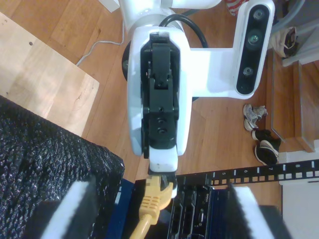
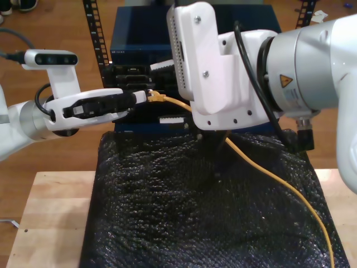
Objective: Grab the cable and plug it in
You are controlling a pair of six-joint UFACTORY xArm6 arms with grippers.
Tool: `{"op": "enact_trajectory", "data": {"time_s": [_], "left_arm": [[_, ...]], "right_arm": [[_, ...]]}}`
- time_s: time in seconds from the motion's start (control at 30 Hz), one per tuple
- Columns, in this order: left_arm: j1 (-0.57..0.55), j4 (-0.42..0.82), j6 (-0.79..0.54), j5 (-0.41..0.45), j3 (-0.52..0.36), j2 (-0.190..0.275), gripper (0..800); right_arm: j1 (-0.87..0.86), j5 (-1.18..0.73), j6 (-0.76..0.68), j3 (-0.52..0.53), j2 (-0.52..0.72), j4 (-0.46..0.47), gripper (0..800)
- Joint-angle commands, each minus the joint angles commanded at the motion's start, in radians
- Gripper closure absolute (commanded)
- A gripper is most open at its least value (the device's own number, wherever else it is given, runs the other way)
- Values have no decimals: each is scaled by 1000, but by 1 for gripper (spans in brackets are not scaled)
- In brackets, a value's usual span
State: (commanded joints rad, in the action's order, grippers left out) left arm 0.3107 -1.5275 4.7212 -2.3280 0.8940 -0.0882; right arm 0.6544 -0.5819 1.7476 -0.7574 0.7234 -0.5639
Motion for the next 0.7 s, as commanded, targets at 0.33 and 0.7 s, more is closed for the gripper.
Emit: {"op": "enact_trajectory", "data": {"time_s": [0.33,0.7], "left_arm": [[0,0,0,-17,-3,0,784],[0,0,14,-23,-5,0,784]], "right_arm": [[0,0,-2,0,-3,-2,332],[2,2,-2,8,-6,-2,422]]}}
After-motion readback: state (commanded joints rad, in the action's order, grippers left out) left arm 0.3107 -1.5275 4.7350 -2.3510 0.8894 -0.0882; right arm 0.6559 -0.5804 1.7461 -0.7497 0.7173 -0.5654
